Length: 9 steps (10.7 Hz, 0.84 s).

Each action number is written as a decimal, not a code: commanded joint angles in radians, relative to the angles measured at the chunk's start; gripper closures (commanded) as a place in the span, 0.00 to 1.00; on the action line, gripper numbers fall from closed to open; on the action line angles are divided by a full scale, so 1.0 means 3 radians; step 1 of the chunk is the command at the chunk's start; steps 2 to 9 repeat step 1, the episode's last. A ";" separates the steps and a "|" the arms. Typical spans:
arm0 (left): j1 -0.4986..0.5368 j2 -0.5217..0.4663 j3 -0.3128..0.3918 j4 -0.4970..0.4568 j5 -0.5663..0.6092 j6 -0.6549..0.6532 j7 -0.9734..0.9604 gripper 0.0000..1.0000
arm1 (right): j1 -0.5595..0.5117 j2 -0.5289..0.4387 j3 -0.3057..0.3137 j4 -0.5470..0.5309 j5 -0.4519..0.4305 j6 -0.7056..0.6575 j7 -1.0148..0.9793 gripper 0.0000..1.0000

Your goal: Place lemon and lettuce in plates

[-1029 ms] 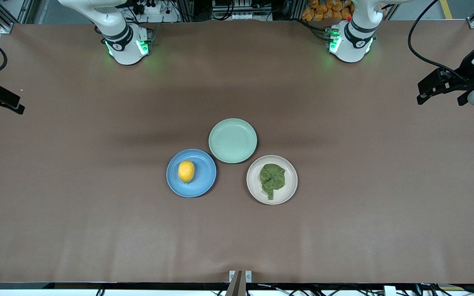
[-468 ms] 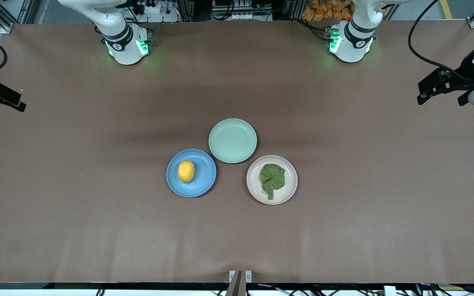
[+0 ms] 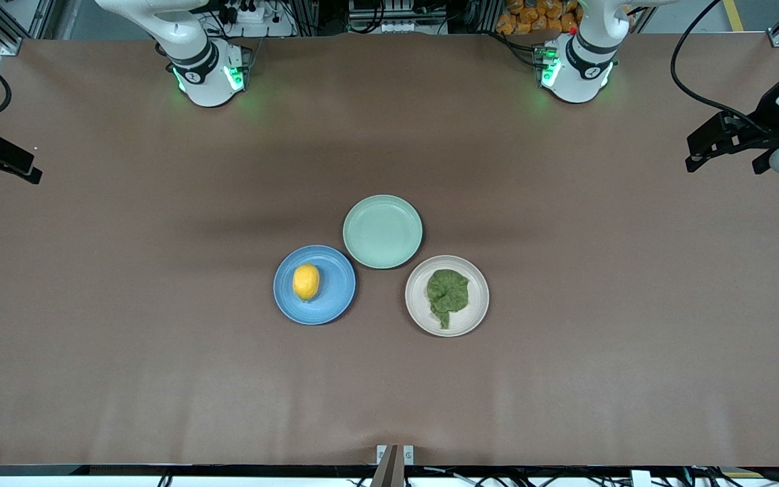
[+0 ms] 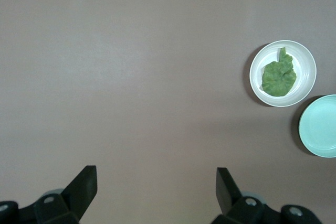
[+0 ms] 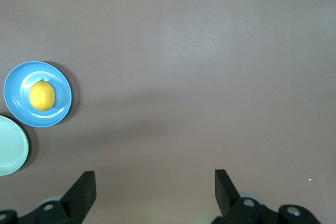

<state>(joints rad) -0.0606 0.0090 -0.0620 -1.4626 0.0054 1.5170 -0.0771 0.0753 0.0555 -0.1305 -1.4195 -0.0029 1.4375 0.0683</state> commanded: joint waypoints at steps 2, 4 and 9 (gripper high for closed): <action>0.0018 0.0021 -0.0018 0.0069 -0.0064 -0.0025 -0.0039 0.00 | 0.0030 0.0009 -0.0035 0.0063 0.0010 -0.0057 0.0033 0.00; 0.0018 0.0021 -0.0018 0.0069 -0.0064 -0.0025 -0.0039 0.00 | 0.0030 0.0009 -0.0035 0.0063 0.0010 -0.0057 0.0033 0.00; 0.0018 0.0021 -0.0018 0.0069 -0.0064 -0.0025 -0.0039 0.00 | 0.0030 0.0009 -0.0035 0.0063 0.0010 -0.0057 0.0033 0.00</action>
